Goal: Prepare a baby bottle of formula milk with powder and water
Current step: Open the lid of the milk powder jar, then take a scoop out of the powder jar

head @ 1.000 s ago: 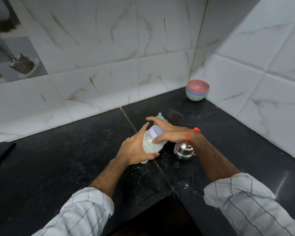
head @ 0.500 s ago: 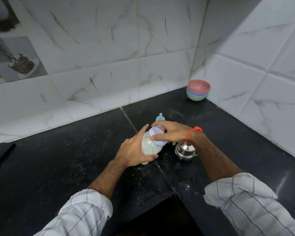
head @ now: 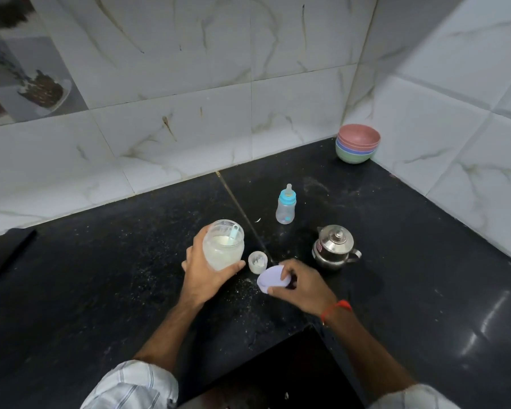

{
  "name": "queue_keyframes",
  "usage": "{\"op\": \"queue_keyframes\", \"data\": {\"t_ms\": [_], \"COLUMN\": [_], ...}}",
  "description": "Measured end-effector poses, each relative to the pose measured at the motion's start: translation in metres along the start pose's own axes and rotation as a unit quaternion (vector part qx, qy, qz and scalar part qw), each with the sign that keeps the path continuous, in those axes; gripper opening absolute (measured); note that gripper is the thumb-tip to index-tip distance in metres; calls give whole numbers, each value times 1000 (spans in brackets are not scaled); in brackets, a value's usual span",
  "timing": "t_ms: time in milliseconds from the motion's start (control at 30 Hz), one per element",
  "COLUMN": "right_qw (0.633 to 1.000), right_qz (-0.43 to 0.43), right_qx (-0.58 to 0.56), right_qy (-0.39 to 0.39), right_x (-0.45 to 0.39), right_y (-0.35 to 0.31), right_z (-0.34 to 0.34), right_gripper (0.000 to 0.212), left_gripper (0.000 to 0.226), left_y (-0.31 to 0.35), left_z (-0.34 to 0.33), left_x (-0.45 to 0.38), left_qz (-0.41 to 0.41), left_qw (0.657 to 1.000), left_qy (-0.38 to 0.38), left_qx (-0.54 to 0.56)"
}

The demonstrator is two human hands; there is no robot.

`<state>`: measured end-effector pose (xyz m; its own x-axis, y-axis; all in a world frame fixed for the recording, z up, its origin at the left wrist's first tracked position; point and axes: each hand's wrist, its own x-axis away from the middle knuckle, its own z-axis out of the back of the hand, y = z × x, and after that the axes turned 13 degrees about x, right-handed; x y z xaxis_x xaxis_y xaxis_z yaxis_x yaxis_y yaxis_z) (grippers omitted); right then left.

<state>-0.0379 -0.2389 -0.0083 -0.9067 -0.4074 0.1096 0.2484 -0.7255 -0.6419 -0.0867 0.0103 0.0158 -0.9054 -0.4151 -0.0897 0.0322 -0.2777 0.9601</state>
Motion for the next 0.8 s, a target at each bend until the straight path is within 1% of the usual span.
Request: {"op": "queue_keyframes", "data": {"t_ms": [100, 200, 267, 300, 333, 400, 433, 467, 500, 533, 567, 600, 667, 700, 733, 800], "right_qw": [996, 980, 973, 975, 981, 989, 980, 968, 961, 958, 958, 956, 947, 942, 938, 943], "right_qz": [27, 54, 48, 43, 41, 69, 100, 130, 158, 185, 200, 200, 162, 139, 125, 126], "right_qx": [86, 190, 223, 217, 188, 74, 12, -30, -33, 1, 64, 141, 269, 305, 323, 306], "right_qy": [-26, -32, -42, -34, -8, 110, 172, 212, 225, 218, 196, 159, 65, 29, 13, 39], "right_x": [9, 9, 9, 10, 10, 10, 9, 8, 6, 3, -1, -5, -13, -14, -15, -15], "right_y": [12, 16, 14, 11, 5, -13, -24, -36, -48, -58, -67, -72, -76, -77, -77, -77], "right_z": [-30, -41, -40, -38, -34, -21, -11, -1, 10, 20, 28, 34, 43, 45, 46, 45], "right_gripper": [44, 38, 40, 40, 38, 27, 22, 20, 20, 22, 26, 30, 36, 35, 32, 20], "left_gripper": [104, 105, 105, 105, 106, 107, 107, 108, 109, 109, 109, 109, 105, 104, 103, 103], "left_y": [-8, -9, -7, -6, -6, -8, -9, -10, -11, -11, -9, -7, -1, 3, 5, 8], "left_z": [4, 3, 2, 2, 2, 1, -1, -3, -5, -8, -10, -13, -16, -17, -18, -20], "left_x": [10, 18, 22, 24, 25, 28, 28, 29, 30, 30, 31, 32, 33, 33, 33, 33], "left_qz": [3, 1, -10, -18, -24, -29, -31, -34, -37, -41, -48, -52, -61, -66, -71, -76], "left_qw": [1000, 1000, 999, 999, 998, 996, 994, 993, 991, 990, 989, 988, 987, 986, 986, 984], "left_qy": [5, -10, -29, -39, -51, -74, -85, -95, -103, -109, -114, -118, -124, -127, -129, -131], "left_qx": [2, -8, -22, -30, -37, -50, -57, -63, -71, -78, -84, -86, -82, -80, -81, -90]}}
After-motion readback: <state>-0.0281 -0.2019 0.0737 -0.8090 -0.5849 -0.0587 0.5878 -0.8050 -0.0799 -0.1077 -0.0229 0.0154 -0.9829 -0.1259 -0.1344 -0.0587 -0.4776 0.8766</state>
